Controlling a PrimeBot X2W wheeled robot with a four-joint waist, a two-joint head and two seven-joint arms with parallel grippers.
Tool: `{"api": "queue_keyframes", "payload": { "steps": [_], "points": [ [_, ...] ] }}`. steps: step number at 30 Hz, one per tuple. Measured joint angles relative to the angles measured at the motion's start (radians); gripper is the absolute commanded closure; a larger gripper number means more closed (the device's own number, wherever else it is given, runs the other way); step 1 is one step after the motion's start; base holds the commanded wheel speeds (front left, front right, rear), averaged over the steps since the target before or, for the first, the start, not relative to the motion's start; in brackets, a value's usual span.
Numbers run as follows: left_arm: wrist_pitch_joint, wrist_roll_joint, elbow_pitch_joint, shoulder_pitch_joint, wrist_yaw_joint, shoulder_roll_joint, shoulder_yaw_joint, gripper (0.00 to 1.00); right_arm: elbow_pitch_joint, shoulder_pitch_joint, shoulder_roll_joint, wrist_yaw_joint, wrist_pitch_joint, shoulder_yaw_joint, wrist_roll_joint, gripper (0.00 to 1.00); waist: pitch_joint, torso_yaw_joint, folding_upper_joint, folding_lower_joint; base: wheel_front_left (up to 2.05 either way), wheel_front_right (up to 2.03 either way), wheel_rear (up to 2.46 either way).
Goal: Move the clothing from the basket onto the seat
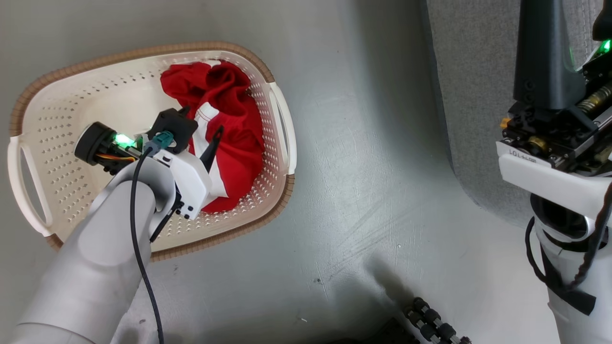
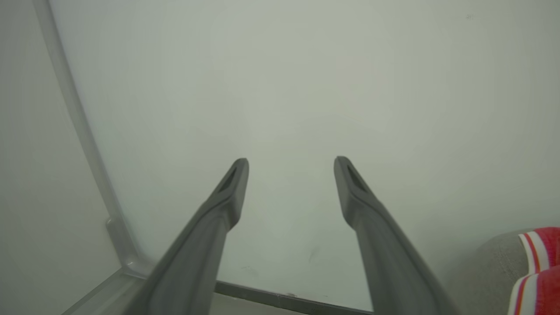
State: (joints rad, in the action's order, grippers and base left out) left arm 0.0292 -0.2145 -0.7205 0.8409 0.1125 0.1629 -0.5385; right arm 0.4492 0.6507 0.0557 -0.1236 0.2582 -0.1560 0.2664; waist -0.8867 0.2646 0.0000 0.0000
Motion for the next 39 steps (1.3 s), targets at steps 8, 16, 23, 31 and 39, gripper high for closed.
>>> {"api": "queue_keyframes", "payload": {
  "steps": [8,16,23,31,39],
  "points": [
    [0.018,0.0,-0.027,0.022,-0.001,-0.005,-0.001,1.0,0.0,0.014,0.0,0.0,0.0,0.001,0.005,0.0,-0.022,0.003,0.0,0.0001,0.0,0.0,0.0],
    [0.07,-0.006,-0.031,0.034,0.0,-0.032,-0.006,1.0,-0.012,0.031,0.0,0.0,0.0,0.004,-0.004,0.0,-0.017,-0.011,0.0,0.0,0.0,0.0,0.0],
    [0.115,-0.045,-0.029,0.028,0.0,-0.032,0.021,1.0,-0.028,0.037,0.0,0.0,0.0,0.01,-0.018,0.0,0.005,-0.03,0.0,0.0,0.0,0.0,0.0],
    [0.182,-0.077,0.0,-0.033,0.0,-0.028,0.06,1.0,-0.053,0.037,0.001,0.0,0.0,0.012,-0.047,0.0,0.05,-0.06,0.0,0.0,0.0,0.0,0.0],
    [0.206,-0.12,0.06,-0.065,-0.004,-0.034,0.103,1.0,-0.109,0.034,0.003,0.0,0.0,0.01,-0.078,0.0,0.105,-0.089,0.0,0.0,0.0,0.0,0.0]
  ]
}}
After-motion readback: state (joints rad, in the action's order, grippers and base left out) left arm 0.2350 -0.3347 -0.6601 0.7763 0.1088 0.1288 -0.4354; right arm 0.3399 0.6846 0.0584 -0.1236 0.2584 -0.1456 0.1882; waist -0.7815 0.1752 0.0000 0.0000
